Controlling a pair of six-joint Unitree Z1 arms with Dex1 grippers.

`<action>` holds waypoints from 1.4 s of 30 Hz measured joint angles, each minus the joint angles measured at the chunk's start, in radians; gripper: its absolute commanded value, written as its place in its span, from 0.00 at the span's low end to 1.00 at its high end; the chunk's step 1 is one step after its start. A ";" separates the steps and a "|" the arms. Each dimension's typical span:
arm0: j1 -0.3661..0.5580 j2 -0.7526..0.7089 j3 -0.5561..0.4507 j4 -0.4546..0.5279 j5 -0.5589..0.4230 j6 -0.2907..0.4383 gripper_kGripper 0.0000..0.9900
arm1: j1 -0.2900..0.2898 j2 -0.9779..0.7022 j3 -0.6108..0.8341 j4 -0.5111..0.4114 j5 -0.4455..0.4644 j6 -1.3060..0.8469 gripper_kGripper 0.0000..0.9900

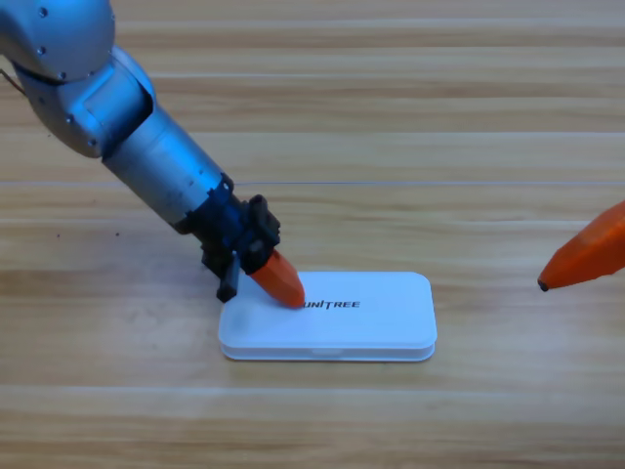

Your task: Clean up eraser and pencils

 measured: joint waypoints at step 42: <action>-0.199 -0.694 -0.274 0.635 0.121 -0.089 1.00 | 0.000 0.000 0.003 -0.010 0.000 0.000 0.98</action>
